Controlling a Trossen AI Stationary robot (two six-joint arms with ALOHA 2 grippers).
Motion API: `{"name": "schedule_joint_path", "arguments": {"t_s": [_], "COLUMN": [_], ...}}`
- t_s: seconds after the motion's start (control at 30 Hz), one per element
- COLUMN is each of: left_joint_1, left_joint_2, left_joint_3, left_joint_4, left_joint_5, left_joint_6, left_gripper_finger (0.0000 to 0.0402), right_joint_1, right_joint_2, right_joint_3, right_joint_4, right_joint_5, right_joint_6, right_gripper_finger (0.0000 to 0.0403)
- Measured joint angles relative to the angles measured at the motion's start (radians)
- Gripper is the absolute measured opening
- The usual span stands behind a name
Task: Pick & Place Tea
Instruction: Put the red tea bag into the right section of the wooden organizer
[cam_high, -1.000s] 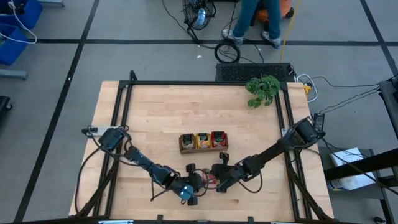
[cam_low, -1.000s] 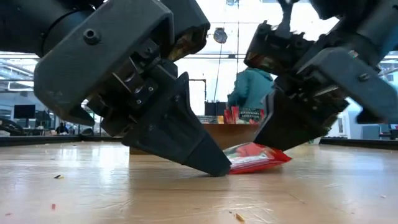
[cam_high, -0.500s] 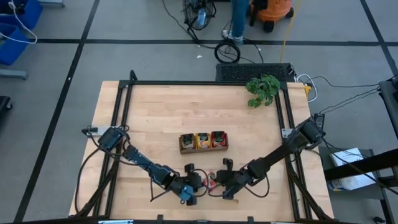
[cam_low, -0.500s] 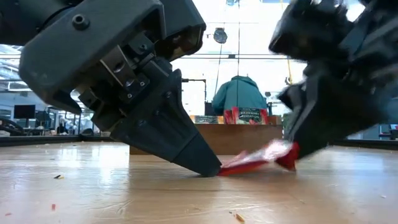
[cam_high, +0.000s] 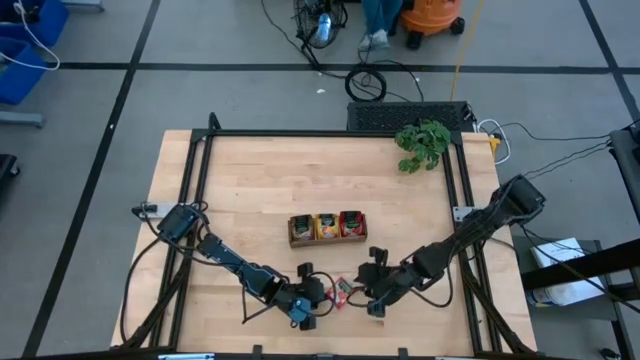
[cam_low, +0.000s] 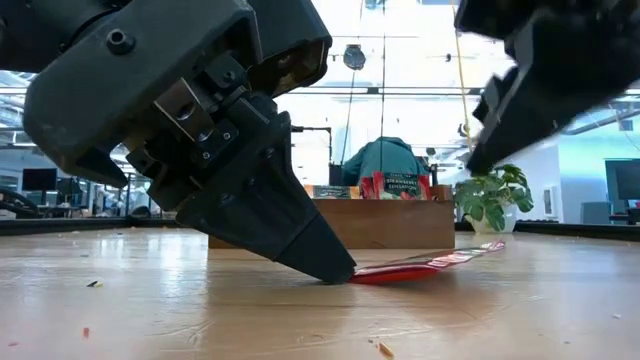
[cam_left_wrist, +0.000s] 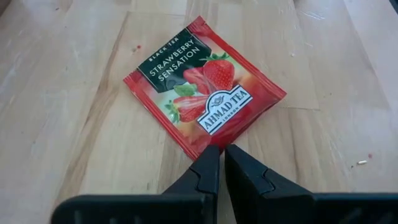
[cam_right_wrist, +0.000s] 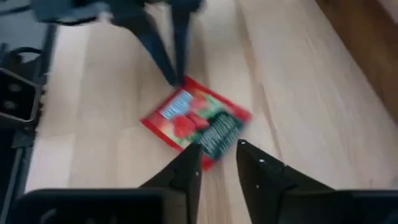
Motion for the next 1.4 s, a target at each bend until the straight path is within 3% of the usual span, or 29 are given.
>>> {"name": "schedule_joint_path", "arguments": {"t_s": [0.2,0.47,0.77,0.93,1.2,1.4], "left_joint_1": [0.000,0.006,0.019,0.019,0.019,0.019], "left_joint_2": [0.000,0.000,0.000,0.000,0.000,0.000], "left_joint_3": [-0.002,-0.002,-0.002,-0.002,-0.002,-0.002], "left_joint_4": [0.000,-0.001,-0.002,0.000,0.000,0.000], "left_joint_5": [0.001,0.006,0.011,0.009,0.002,0.001], "left_joint_6": [0.019,0.052,0.050,0.050,0.055,0.069], "left_gripper_finger": [0.0035,0.0035,0.0035,0.0035,0.0035,0.0035], "right_joint_1": [-0.029,-0.029,-0.039,-0.055,-0.065,-0.084], "right_joint_2": [-0.002,0.004,0.110,0.151,0.157,0.154], "right_joint_3": [-0.110,-0.373,-0.375,-0.335,-0.310,-0.311], "right_joint_4": [0.117,0.567,0.730,0.696,0.470,0.438], "right_joint_5": [-0.141,-0.134,-0.166,-0.206,-0.267,-0.372], "right_joint_6": [0.232,0.547,0.604,0.584,0.621,0.635], "right_gripper_finger": [0.0128,0.0157,0.0161,0.0160,0.0160,0.0160]}}
